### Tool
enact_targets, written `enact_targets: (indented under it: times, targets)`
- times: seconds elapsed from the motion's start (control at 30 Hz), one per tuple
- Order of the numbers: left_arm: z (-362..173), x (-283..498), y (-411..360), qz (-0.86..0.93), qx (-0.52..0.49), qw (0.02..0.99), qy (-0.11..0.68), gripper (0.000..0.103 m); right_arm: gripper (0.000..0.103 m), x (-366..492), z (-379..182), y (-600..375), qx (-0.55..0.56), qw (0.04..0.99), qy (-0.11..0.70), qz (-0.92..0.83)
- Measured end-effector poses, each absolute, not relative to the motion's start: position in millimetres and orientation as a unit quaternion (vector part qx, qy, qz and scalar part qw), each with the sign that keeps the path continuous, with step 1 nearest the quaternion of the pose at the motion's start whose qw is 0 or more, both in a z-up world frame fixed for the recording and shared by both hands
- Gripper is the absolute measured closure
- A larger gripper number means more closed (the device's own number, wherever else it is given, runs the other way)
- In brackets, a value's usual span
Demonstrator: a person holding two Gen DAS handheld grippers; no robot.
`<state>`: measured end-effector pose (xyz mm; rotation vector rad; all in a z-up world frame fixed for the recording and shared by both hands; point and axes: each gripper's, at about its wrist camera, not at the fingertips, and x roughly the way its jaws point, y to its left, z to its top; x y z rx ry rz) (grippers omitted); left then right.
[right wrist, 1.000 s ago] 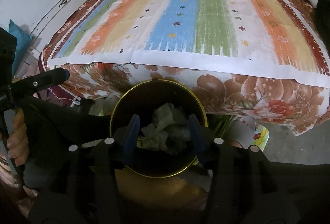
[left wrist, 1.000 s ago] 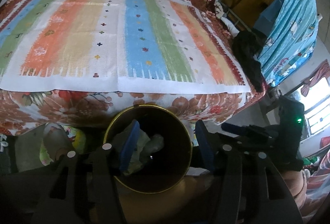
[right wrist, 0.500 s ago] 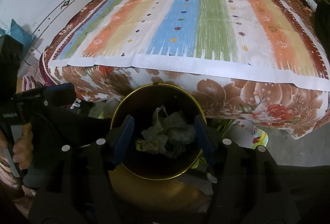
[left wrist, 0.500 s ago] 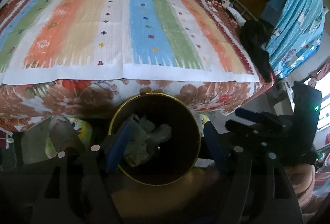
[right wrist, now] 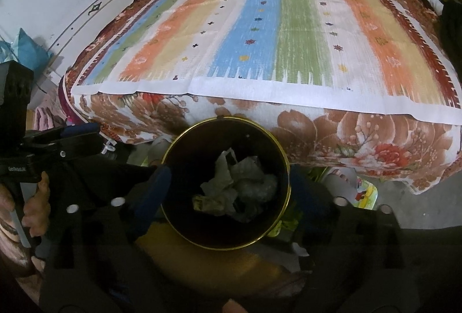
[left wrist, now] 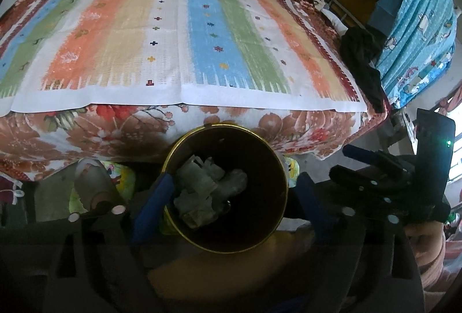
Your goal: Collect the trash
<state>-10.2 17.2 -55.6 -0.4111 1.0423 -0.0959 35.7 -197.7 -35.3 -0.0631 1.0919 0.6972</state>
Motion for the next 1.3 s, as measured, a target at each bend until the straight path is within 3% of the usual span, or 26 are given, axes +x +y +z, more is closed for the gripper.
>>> enact_targets:
  times: [0.13, 1.3]
  targets:
    - [-62.3, -15.1, 18.0, -0.025, -0.179, 0.842, 0.509, 0.006, 0.009, 33.0, -35.9, -200.5, -0.025, 0.797, 0.508, 0.327]
    - [-72.3, -30.1, 13.6, -0.001, -0.154, 0.849, 0.506, 0.006, 0.009, 23.7, -50.5, -205.1, -0.003, 0.784, 0.524, 0.332]
